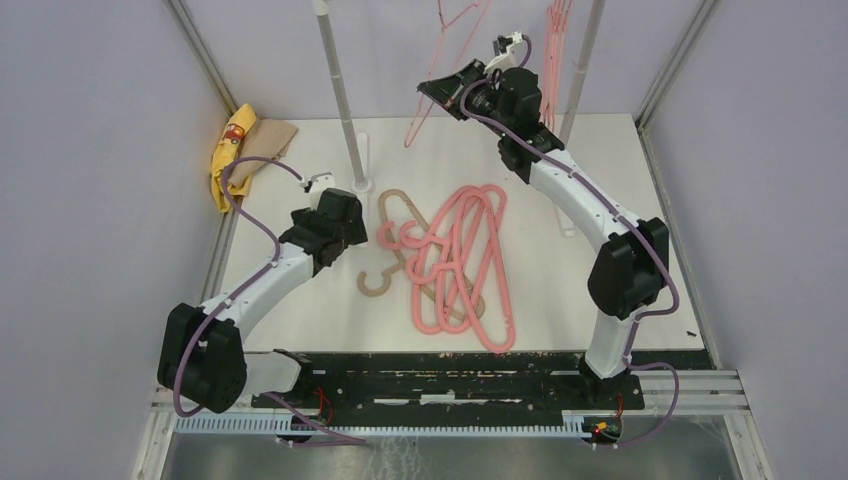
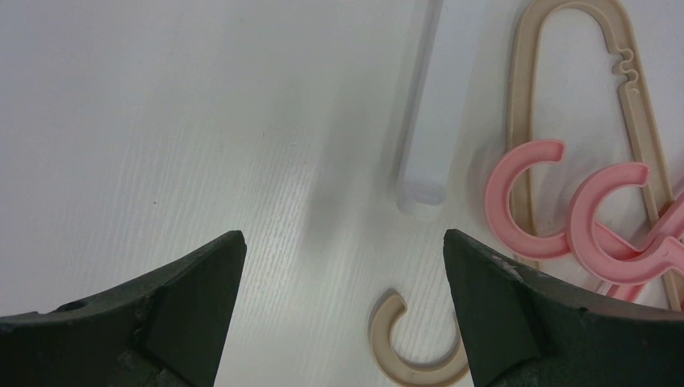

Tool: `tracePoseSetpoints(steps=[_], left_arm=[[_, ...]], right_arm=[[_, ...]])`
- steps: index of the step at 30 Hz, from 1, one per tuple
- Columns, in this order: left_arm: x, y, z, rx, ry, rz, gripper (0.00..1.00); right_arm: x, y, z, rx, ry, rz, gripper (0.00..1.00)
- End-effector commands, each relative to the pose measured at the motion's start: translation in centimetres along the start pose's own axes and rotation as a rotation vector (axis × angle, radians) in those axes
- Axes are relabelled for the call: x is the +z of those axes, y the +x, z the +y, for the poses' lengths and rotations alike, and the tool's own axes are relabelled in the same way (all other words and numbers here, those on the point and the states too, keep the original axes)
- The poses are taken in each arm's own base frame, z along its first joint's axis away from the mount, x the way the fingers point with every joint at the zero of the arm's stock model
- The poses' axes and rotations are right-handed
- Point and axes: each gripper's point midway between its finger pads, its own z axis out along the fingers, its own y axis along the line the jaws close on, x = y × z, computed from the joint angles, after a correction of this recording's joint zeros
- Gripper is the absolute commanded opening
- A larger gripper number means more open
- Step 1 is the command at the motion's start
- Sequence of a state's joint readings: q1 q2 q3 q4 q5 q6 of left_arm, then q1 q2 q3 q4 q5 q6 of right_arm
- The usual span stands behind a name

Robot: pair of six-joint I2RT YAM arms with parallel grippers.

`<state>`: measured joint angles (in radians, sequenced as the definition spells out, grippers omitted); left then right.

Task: Organize the hangers

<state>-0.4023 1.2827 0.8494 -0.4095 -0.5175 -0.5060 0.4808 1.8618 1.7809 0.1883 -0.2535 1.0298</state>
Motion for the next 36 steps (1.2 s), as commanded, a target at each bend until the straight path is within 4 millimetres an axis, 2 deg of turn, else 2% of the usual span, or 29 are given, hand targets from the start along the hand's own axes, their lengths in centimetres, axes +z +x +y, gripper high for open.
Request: tracePoseSetpoints(steps=[1, 17, 24, 27, 32, 36], left_arm=[[0.3, -0.8, -0.6, -0.034, 0.015, -0.029, 0.99], [0.7, -0.3, -0.6, -0.029, 0.008, -0.015, 0.99], [0.8, -0.1, -0.6, -0.024, 0.005, -0.009, 0.99], [0.8, 0.0, -0.5, -0.026, 0.002, -0.009, 0.99], [0.8, -0.1, -0.5, -0.025, 0.001, -0.010, 0.99], [0.8, -0.1, -0.4, -0.025, 0.000, -0.011, 0.99]], right_arm=[[-2.0, -3.4, 1.5, 0.040, -0.057, -0.096, 0.01], [-7.9, -7.6, -2.5, 0.098, -0.008, -0.184, 0.01], [-9.4, -7.9, -4.0, 0.117, 0.019, -0.172, 0.02], [-10.1, -7.9, -4.1, 0.116, 0.030, -0.168, 0.11], [-11.5, -7.7, -3.4, 0.070, 0.062, -0.152, 0.32], [-13.6, -8.0, -2.6, -0.009, 0.136, -0.157, 0.52]])
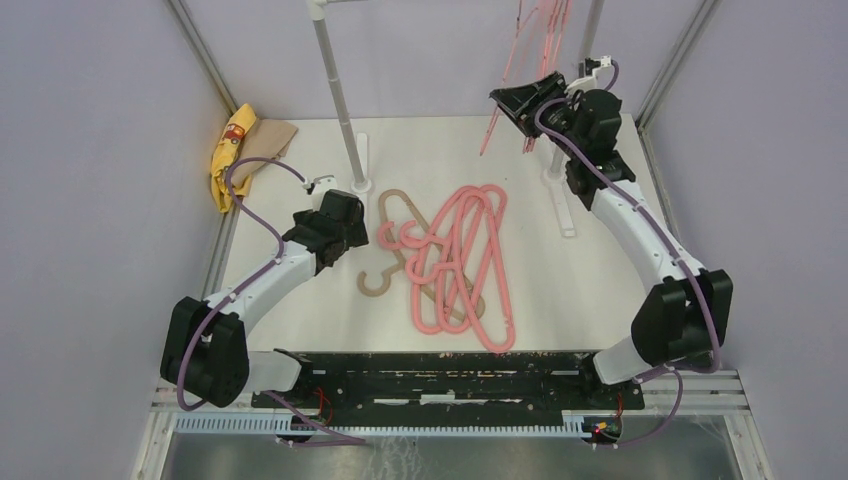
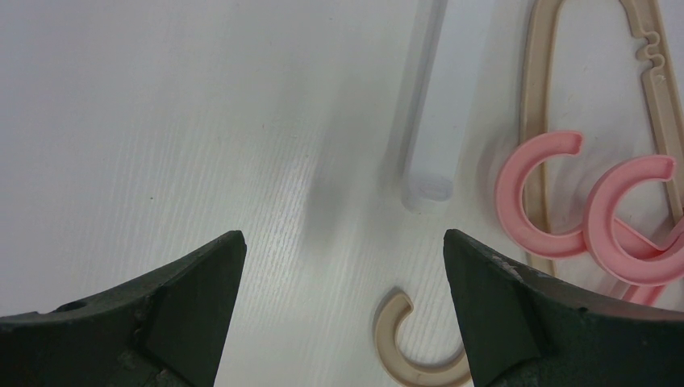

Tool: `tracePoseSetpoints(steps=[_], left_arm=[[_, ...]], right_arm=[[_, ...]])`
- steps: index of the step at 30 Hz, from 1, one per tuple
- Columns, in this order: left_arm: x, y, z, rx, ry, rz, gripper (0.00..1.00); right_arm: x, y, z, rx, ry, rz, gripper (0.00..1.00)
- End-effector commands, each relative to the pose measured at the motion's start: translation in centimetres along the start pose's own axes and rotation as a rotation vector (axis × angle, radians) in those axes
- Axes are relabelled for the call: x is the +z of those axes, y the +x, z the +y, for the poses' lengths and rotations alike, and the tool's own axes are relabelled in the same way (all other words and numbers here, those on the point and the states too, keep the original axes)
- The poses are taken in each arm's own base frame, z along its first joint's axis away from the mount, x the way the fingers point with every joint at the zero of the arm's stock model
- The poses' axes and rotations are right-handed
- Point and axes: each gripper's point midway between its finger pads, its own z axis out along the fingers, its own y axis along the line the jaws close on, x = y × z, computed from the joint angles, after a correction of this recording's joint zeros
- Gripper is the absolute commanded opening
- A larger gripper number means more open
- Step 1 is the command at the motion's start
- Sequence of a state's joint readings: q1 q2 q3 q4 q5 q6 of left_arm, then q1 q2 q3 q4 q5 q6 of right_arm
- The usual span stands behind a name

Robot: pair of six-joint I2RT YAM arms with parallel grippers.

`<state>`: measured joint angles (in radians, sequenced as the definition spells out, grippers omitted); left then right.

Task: Organize the hangers

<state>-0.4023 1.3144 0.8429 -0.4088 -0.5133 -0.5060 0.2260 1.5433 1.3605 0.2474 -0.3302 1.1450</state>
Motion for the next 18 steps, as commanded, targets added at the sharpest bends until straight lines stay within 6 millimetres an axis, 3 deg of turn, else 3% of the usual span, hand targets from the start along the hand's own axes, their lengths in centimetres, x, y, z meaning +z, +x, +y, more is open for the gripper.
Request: tracePoseSetpoints(steps=[1, 8, 11, 14, 18], left_arm=[[0.0, -1.1, -0.4, -0.045, 0.013, -0.042, 0.99], [0.1, -1.1, -0.3, -0.044, 0.002, -0.043, 0.99], [0.2, -1.2, -0.4, -0.044, 0.001, -0.042, 0.99], [0.3, -1.2, -0.4, -0.038, -0.005, -0.035, 0.99], [0.3, -1.0, -0.3, -0.036, -0.011, -0.030, 0.99]], right_arm=[[-3.8, -1.5, 3.2, -0.143, 0.014, -0.040, 0.56], [-10.3, -2.0, 4.0, -0.389, 0.138, -0.091, 0.63], [-12.4, -0.7, 3.5, -0.531, 0.214, -0.066, 0.64], [-13.4, 1.9, 3.8, -0.649, 0.230, -0.001, 0.64], [-13.5, 8.4, 4.0, -0.755, 0.175, 0.182, 0.63]])
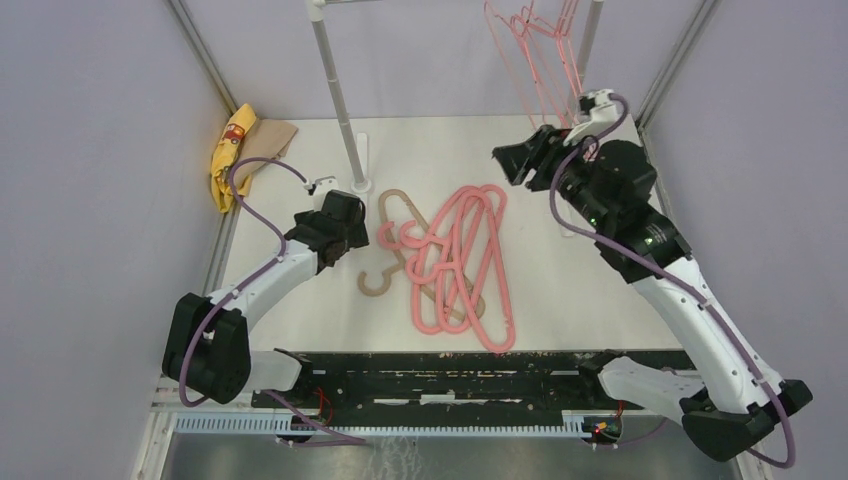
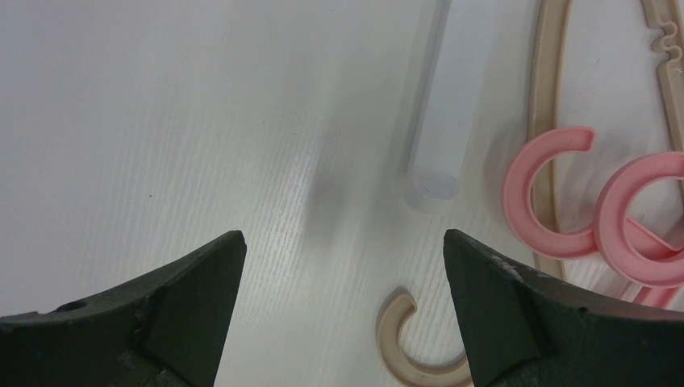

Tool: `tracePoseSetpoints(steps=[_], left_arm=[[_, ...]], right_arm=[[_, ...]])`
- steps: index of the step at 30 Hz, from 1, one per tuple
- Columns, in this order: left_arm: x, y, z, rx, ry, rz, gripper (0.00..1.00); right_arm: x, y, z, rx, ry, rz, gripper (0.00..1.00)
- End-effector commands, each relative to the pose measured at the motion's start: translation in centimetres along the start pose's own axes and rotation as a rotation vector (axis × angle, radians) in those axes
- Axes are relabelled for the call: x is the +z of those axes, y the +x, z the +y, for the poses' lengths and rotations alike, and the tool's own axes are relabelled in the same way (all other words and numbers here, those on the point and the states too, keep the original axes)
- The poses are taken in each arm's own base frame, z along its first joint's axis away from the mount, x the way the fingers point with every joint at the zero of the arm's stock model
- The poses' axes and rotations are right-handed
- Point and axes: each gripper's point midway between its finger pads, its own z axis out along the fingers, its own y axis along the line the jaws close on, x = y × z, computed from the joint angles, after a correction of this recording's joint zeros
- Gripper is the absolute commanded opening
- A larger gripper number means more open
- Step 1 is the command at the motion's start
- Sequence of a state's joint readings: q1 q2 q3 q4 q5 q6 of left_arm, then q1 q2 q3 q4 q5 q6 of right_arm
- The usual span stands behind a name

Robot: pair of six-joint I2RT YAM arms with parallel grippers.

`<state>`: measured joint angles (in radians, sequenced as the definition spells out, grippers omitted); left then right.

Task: Organize the hangers

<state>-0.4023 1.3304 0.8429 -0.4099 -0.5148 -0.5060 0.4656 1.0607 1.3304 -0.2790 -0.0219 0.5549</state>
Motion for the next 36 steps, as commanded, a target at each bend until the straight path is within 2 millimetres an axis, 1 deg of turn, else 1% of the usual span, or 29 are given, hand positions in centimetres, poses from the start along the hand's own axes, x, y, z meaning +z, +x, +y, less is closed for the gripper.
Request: tracePoseSetpoints(steps=[1, 3, 4, 5, 8, 11, 15, 16, 18, 20, 26, 31, 34, 36], left_arm=[[-0.1, -1.4, -0.3, -0.043, -0.003, -0.044, 0.99], [-0.1, -1.4, -0.1, -0.044, -0.006, -0.045, 0.99], [-0.1, -1.3, -0.1, -0.044, -0.007, -0.044, 0.99], [-0.1, -1.3, -0.2, -0.043, -0.005, -0.043, 0.99], [0.0, -1.3, -0.3, -0.041, -0.002, -0.039, 0.99], [0.0, -1.3, -0.3, -0.040, -0.003, -0.037, 0.99], [0.1, -1.2, -0.3, -0.042, -0.003, -0.035, 0.99], [0.1, -1.1, -0.3, -0.041, -0.004, -0.034, 0.99], [0.3, -0.9, -0.3, -0.039, -0.005, -0.029, 0.99], [0.4, -0.8, -0.3, -0.036, -0.007, -0.024, 0.99], [0.5, -0.8, -0.5, -0.033, -0.007, -0.021, 0.99], [0.5, -0.7, -0.4, -0.033, -0.009, -0.021, 0.99], [0.5, -0.7, -0.4, -0.032, -0.009, -0.020, 0.99], [0.5, -0.7, -0.4, -0.032, -0.008, -0.020, 0.99]], right_arm=[[-0.1, 7.9, 0.7, -0.217, -0.007, 0.229, 0.62], [-0.1, 12.0, 1.5, -0.257, -0.051, 0.338, 0.62], [-0.1, 14.1, 1.6, -0.275, -0.064, 0.395, 0.62], [-0.2, 16.1, 1.2, -0.289, -0.060, 0.453, 0.62], [-0.4, 21.6, -0.5, -0.282, -0.041, 0.598, 0.61], [-1.1, 26.3, -2.5, -0.256, -0.016, 0.711, 0.61], [-3.3, 32.3, -5.1, -0.229, 0.019, 0.883, 0.61], [-3.8, 33.5, -5.4, -0.222, 0.017, 0.913, 0.61], [-4.6, 35.1, -5.9, -0.218, 0.025, 0.947, 0.62], [-5.0, 36.0, -6.1, -0.223, 0.034, 0.958, 0.62], [-5.4, 37.8, -6.8, -0.235, 0.054, 0.992, 0.62], [-5.8, 39.6, -7.3, -0.285, 0.090, 1.026, 0.62], [-5.7, 40.2, -8.4, -0.322, 0.149, 1.018, 0.61], [-5.6, 40.3, -9.2, -0.341, 0.196, 1.005, 0.58]])
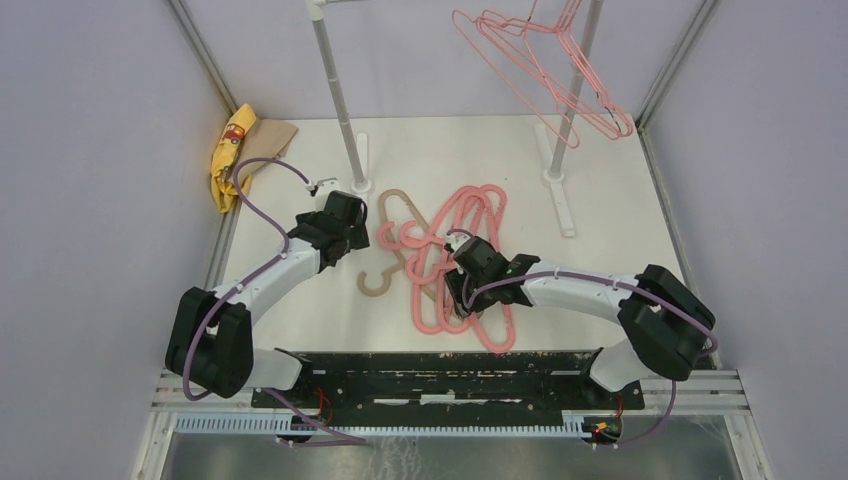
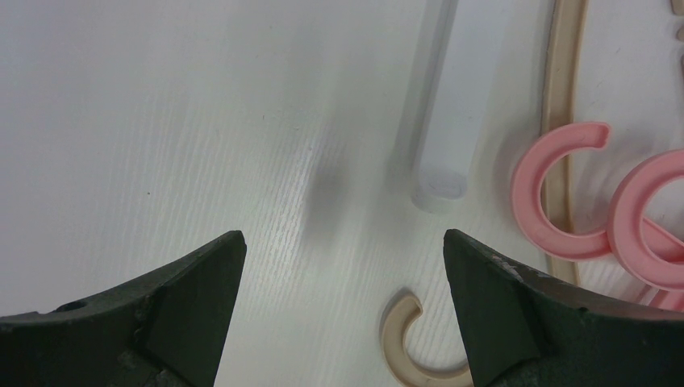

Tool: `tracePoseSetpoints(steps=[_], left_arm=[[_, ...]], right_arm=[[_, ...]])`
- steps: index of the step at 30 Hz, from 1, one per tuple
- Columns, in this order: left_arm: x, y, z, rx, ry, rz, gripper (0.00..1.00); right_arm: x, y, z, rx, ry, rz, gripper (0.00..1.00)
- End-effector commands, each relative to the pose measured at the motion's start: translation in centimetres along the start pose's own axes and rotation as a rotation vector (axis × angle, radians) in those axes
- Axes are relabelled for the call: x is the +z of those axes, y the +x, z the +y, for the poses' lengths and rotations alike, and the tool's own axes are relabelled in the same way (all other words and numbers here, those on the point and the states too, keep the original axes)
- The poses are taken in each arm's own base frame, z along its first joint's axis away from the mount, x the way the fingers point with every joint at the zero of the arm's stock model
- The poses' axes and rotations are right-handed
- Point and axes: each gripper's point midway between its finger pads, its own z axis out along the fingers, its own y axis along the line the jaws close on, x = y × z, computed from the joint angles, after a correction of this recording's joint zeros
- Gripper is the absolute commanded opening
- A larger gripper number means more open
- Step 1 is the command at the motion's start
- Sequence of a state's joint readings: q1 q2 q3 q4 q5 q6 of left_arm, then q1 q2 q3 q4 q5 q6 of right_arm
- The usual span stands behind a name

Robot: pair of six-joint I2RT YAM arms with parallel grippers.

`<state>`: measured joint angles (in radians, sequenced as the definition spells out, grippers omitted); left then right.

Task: Organize the hangers

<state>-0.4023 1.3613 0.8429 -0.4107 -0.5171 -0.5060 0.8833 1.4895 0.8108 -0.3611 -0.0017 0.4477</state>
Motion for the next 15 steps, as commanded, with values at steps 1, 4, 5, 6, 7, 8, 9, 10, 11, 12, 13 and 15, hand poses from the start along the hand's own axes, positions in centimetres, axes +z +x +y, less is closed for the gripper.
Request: tracePoseSetpoints(steps=[1, 4, 5, 6, 7, 8, 9, 10, 11, 12, 13, 15], left_arm=[[-0.2, -1.5, -0.4, -0.049, 0.008, -0.045, 0.99], [-0.3, -1.5, -0.3, -0.051, 0.009, -0.047, 0.99], [-0.4, -1.6, -0.3, -0.051, 0.010, -0.049, 0.99], [-0.4, -1.5, -0.2, -0.053, 0.009, -0.049, 0.99], [-0.4, -1.5, -0.3, -0.053, 0.010, -0.048, 0.99], [-0.4, -1.5, -0.3, -0.052, 0.011, -0.047, 0.99], [-0.4, -1.4, -0.3, -0.051, 0.011, -0.046, 0.99], [-0.4, -1.4, -0.3, -0.052, 0.012, -0.047, 0.99], [-0.4, -1.4, -0.2, -0.053, 0.011, -0.046, 0.99], [-0.4, -1.4, -0.2, -0.054, 0.011, -0.048, 0.99], [-0.4, -1.4, -0.2, -0.055, 0.010, -0.048, 0.99], [-0.4, -1.4, -0.2, -0.055, 0.010, -0.048, 0.99]], right_arm=[[0.9, -0.8, -1.5, 0.023, 0.112, -0.054, 0.57], [1.4, -0.3, -2.3, 0.047, 0.156, -0.042, 0.48], [1.5, 0.0, -2.6, 0.054, 0.170, -0.038, 0.46], [1.7, 0.2, -2.8, 0.061, 0.186, -0.034, 0.46], [1.8, 0.5, -3.1, 0.064, 0.200, -0.032, 0.46], [1.9, 0.7, -3.3, 0.064, 0.212, -0.028, 0.46], [2.0, 0.9, -3.5, 0.064, 0.224, -0.025, 0.46], [2.1, 1.1, -3.6, 0.064, 0.234, -0.023, 0.45], [2.2, 1.3, -3.7, 0.062, 0.241, -0.020, 0.45], [2.4, 1.4, -3.8, 0.059, 0.249, -0.018, 0.44], [2.5, 1.5, -4.0, 0.058, 0.257, -0.015, 0.42], [2.7, 1.8, -4.3, 0.057, 0.274, -0.011, 0.37]])
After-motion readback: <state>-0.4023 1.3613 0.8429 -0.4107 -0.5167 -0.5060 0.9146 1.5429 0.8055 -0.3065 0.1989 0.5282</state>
